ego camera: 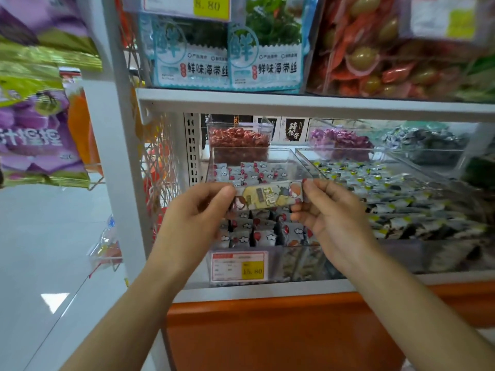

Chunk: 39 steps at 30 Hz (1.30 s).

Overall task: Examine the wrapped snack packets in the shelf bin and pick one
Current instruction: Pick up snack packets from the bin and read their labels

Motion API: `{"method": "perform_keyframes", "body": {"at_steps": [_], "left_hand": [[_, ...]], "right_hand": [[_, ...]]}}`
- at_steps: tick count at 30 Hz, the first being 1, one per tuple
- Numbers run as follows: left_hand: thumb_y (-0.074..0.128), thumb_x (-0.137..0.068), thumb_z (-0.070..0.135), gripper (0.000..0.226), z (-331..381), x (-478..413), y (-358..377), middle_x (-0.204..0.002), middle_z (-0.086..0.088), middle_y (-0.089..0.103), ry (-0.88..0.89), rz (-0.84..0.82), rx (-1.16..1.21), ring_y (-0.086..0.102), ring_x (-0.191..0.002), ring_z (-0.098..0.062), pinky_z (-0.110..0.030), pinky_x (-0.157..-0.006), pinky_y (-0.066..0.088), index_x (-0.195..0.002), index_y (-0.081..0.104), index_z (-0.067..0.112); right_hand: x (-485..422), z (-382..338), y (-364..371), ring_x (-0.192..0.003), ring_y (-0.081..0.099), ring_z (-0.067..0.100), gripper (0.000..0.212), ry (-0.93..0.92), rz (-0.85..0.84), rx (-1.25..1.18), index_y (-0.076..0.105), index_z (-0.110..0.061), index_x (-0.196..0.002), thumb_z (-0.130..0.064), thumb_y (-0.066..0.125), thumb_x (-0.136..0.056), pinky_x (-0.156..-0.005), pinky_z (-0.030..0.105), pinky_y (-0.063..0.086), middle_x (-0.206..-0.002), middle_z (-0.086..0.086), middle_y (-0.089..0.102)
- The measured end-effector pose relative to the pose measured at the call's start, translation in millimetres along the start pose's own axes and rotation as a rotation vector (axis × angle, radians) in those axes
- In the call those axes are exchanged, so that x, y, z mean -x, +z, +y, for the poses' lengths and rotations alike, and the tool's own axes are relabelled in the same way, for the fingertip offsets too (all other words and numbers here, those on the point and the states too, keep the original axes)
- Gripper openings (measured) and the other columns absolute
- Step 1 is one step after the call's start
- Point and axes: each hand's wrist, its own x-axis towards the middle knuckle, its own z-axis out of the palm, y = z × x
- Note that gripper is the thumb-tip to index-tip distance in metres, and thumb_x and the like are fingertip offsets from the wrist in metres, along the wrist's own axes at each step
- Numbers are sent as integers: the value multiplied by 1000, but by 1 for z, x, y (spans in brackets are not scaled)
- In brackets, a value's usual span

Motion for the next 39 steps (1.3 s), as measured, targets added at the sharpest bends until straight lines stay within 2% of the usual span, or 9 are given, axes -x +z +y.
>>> {"method": "perform_keyframes", "body": {"at_steps": [2,5,7,13,22,27,34,37,39], "left_hand": [[50,-90,33,23,-2,-1,1,-75,2,69,-28,33,26,60,-56,-2,-19,-49,50,-84,69,23],[47,-95,24,33,-7,-3,3,-75,-10,67,-98,105,60,66,-58,-11,-45,-55,54,-82,63,-2],[46,-96,20,33,-11,-5,5,-63,-4,64,-116,157,45,65,-56,-19,-50,-54,54,-77,58,-3],[42,-98,16,27,-16,-7,6,-54,6,64,-142,192,122,63,-50,-12,-25,-43,51,-77,55,7],[55,-89,8,13,-15,-8,5,-58,-1,65,-274,46,520,66,-58,-9,-14,-56,52,-80,63,2],[53,-86,-4,12,-15,-10,3,-63,-6,62,-253,7,604,68,-62,-13,-15,-60,54,-83,62,2],[48,-90,-4,18,-19,-10,-2,-78,-10,59,-233,-96,552,68,-71,-18,-23,-66,56,-87,63,7],[60,-84,9,6,-17,-8,-2,-85,-10,67,-222,-146,543,69,-79,-22,-26,-67,56,-89,64,10],[68,-72,29,34,-17,-7,-2,-90,-7,72,-171,-163,404,71,-82,-20,-23,-68,56,-99,62,11]], "right_hand": [[-1,1,0,-55,61,10,13,20,-32,-34,63,-3,-88,-14,56,-85,-51,21,52,-67,1,67],[-1,2,1,-53,61,10,20,42,-87,-55,64,-3,-87,-18,60,-74,-50,19,51,-62,0,66],[-1,5,1,-54,62,11,20,58,-109,-70,64,-3,-87,-15,61,-71,-50,19,52,-64,2,67],[-2,9,-3,-63,68,16,29,127,-131,-144,64,1,-95,-8,62,-67,-55,20,55,-73,8,70],[-6,8,-6,-55,66,13,5,148,36,-265,61,0,-82,-3,57,-79,-50,19,54,-60,7,67],[-8,10,-8,-58,68,15,10,115,35,-243,60,3,-92,5,52,-86,-53,19,54,-67,10,68],[-5,11,-13,-64,70,17,13,-198,-13,326,58,-6,-89,4,50,-91,-62,20,55,-76,-3,67],[-5,11,-14,-64,70,18,16,-252,-18,371,55,-8,-86,6,50,-91,-64,21,56,-78,-2,63],[-4,12,-14,-66,71,18,17,-273,-29,396,55,-10,-86,6,50,-91,-64,24,57,-77,-4,63]]}}
